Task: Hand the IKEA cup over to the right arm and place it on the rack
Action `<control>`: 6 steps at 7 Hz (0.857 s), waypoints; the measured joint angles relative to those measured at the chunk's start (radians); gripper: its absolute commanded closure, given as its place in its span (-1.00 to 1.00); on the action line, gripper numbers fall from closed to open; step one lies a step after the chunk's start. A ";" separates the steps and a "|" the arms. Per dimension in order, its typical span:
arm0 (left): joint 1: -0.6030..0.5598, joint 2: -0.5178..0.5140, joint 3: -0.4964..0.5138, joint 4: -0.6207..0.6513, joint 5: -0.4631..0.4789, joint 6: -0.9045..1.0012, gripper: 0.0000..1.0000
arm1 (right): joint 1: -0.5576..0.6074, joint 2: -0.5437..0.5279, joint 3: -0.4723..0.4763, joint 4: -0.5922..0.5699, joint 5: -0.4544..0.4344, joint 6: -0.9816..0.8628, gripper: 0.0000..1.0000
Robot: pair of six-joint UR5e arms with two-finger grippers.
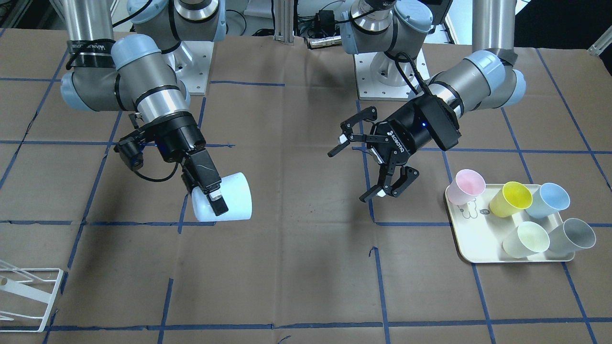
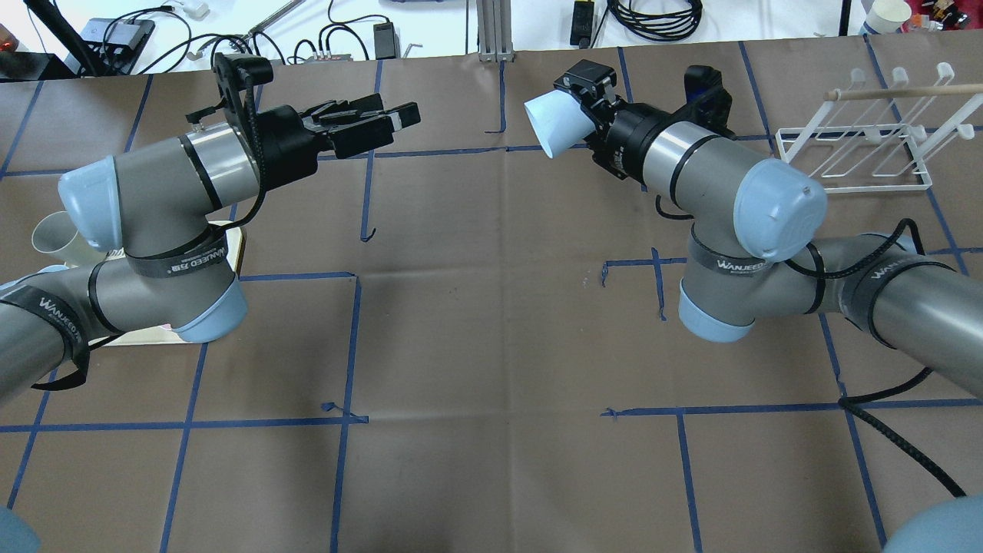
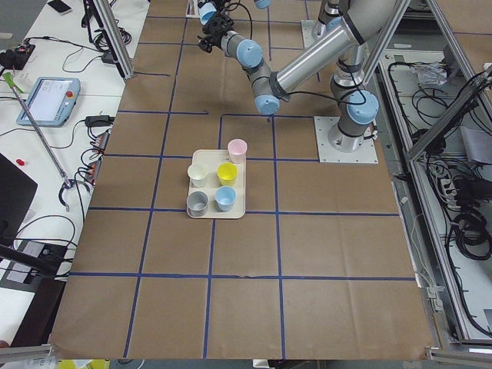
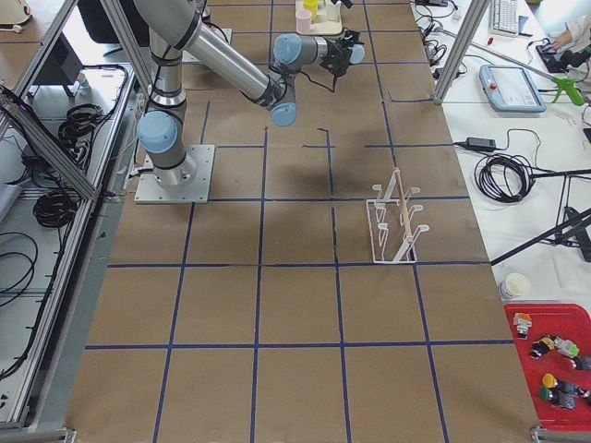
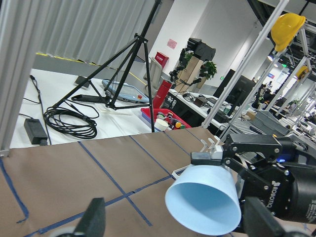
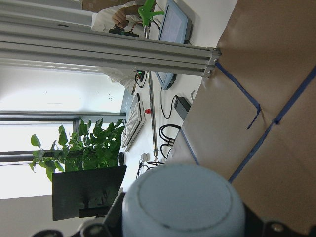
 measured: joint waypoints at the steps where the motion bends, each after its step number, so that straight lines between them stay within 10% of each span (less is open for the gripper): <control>1: 0.004 0.020 0.005 -0.072 0.068 -0.001 -0.98 | -0.036 0.001 0.000 0.001 -0.003 -0.168 0.24; 6: -0.027 0.143 0.187 -0.700 0.497 -0.003 -0.98 | -0.230 0.003 -0.041 0.116 -0.018 -0.881 0.38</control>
